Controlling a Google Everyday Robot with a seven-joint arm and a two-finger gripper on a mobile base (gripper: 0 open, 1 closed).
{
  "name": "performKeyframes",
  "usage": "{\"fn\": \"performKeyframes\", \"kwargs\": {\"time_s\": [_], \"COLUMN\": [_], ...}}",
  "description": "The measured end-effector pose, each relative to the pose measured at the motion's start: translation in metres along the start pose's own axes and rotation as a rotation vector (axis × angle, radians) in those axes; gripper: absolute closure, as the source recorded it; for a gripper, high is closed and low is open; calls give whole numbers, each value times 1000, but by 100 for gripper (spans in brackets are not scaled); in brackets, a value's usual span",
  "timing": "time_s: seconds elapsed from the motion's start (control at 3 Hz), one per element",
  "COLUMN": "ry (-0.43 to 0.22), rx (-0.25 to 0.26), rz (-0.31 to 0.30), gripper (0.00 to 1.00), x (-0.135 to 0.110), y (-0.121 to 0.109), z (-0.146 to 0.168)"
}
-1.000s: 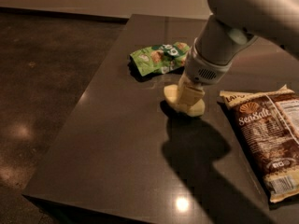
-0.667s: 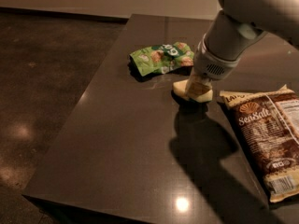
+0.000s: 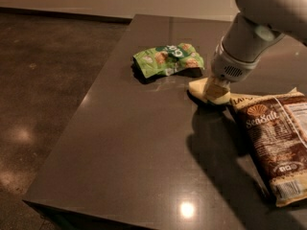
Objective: Move sponge near brown chip bag
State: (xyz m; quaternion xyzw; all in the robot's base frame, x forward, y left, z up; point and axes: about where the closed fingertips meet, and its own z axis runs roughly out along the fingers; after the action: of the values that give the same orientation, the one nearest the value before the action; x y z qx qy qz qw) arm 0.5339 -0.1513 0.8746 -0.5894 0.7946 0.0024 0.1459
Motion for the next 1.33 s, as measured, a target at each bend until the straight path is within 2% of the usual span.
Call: {"fn": "performKeyframes", "kwargs": {"time_s": [0.33,1.33], "ry": [4,-25], "rx": [0,-25], "rz": [24,24], "gripper": [84,13], "x": [14,21], "y": [-2,5], "z": [-3,-15]}}
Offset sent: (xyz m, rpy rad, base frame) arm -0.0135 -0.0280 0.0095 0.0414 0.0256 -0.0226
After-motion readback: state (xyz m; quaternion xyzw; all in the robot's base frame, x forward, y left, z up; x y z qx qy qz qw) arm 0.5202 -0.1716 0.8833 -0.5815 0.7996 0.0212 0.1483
